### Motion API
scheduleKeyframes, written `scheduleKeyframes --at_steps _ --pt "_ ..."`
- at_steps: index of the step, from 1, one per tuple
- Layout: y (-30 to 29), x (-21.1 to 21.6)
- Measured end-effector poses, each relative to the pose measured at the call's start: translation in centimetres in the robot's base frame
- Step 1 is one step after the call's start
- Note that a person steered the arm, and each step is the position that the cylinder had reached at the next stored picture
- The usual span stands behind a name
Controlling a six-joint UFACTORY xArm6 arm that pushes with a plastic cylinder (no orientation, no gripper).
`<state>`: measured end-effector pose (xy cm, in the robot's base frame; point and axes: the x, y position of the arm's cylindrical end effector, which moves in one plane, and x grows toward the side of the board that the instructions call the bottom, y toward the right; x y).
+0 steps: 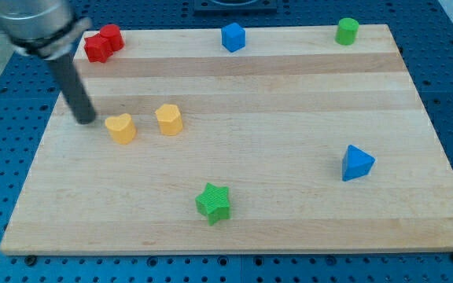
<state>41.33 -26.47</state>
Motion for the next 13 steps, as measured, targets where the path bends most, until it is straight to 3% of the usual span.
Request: scheduleKeyframes --at_steps 1,2,4,7,10,13 --pt "-0.5 1.8" --pt "5.4 3.0" --pt "14.9 0.8" --pt "12.1 0.9" --pt "0.1 2.1" --pt "6.0 0.3"
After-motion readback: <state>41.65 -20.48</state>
